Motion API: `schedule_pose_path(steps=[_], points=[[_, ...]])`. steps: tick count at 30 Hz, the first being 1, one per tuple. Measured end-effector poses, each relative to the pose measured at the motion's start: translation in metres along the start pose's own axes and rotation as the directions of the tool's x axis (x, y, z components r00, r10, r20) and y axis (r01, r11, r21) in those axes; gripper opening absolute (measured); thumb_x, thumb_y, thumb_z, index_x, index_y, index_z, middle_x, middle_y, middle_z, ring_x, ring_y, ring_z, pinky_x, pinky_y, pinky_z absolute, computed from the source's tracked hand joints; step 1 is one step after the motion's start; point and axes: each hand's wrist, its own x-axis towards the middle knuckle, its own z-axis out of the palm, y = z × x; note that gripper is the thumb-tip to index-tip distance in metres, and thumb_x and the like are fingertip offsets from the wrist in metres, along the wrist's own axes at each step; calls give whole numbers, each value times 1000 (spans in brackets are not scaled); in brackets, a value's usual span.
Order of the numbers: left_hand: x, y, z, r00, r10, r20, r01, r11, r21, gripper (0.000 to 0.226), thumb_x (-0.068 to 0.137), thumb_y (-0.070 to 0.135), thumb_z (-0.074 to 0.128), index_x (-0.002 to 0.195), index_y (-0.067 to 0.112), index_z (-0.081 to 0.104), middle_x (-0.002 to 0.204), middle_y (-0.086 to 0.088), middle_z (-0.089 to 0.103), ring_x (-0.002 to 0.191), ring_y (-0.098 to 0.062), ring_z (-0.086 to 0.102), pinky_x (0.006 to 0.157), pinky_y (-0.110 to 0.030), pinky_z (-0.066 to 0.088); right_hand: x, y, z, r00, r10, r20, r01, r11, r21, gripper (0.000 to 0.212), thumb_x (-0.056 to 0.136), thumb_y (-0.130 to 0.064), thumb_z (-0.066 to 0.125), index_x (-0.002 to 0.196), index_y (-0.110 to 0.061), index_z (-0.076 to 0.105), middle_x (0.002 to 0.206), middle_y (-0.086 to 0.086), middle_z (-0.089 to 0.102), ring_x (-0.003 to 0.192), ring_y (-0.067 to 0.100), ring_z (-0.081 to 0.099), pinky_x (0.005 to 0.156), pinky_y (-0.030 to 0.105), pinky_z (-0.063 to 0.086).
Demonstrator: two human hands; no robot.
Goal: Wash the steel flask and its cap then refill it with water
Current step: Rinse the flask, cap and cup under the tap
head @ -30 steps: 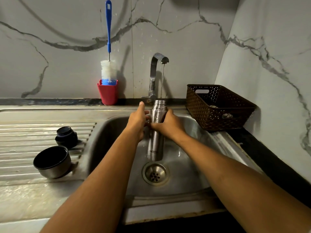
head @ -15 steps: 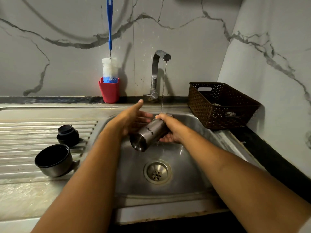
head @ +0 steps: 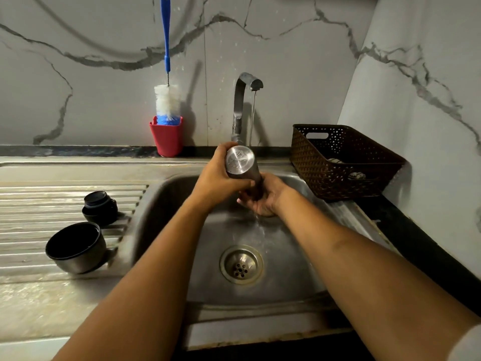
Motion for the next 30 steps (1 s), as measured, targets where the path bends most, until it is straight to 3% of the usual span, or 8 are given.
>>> schedule_pose_path(steps=[3, 5, 9, 13, 18, 22, 26, 30], points=[[8, 0, 8, 991, -7, -137, 6, 1000, -7, 80, 66, 20, 96, 133, 21, 52, 119, 6, 66, 111, -11, 66, 97, -34, 58, 4, 3, -1, 989, -138, -53, 118, 954, -276, 67, 96, -69, 46, 128, -12, 59, 118, 18, 66, 106, 40, 67, 82, 49, 63], [17, 1, 10, 976, -71, -207, 58, 996, -70, 76, 65, 30, 96, 129, 21, 55, 118, 3, 69, 109, -13, 68, 96, -36, 58, 12, 4, 0, 931, -356, -78, 275, 828, -489, 85, 84, -89, 33, 131, -24, 61, 131, 11, 65, 121, 37, 61, 100, 50, 52], [32, 12, 22, 944, -266, -193, 203, 934, -294, 64, 76, 42, 90, 126, 22, 56, 118, -2, 69, 106, -19, 70, 86, -36, 60, 20, 5, 3, 772, -629, 94, 569, 618, -543, 90, 75, -97, 26, 126, -38, 69, 120, 0, 75, 112, 20, 69, 103, 46, 52], [48, 16, 41, 886, -449, -114, 329, 784, -526, 69, 87, 56, 76, 135, 13, 49, 120, -11, 69, 101, -24, 73, 74, -34, 61, 12, 2, 12, 751, -646, 138, 627, 632, -456, 86, 70, -102, 39, 119, -39, 71, 106, -2, 78, 100, 21, 75, 94, 48, 58], [47, 2, 58, 918, -322, -232, 227, 906, -358, 66, 102, 56, 52, 155, 22, 32, 138, -10, 59, 120, -25, 64, 106, -50, 52, 8, 2, 16, 788, -613, 66, 592, 724, -354, 82, 68, -95, 47, 113, -32, 74, 99, 1, 79, 93, 23, 76, 89, 48, 61], [40, -12, 67, 941, -249, -228, 192, 950, -247, 79, 94, 62, 50, 162, 35, 22, 152, -6, 51, 131, -22, 58, 112, -50, 47, 15, 3, 22, 791, -612, -14, 588, 766, -260, 73, 79, -85, 47, 116, -28, 73, 101, 4, 78, 96, 24, 74, 92, 47, 60], [48, -12, 61, 890, -409, -199, 314, 869, -383, 62, 101, 62, 48, 145, 18, 49, 124, -11, 69, 109, -26, 70, 98, -50, 57, 11, 0, 20, 818, -573, 49, 558, 771, -307, 71, 85, -79, 56, 126, -22, 68, 106, 7, 76, 94, 24, 74, 81, 39, 62], [63, -5, 42, 812, -582, 26, 513, 693, -506, 77, 84, 79, 60, 120, 12, 71, 107, -17, 77, 96, -34, 76, 90, -49, 61, 1, -6, 14, 889, -426, 169, 456, 859, -231, 63, 81, -71, 69, 118, -20, 72, 103, 12, 79, 96, 30, 76, 90, 45, 61]])
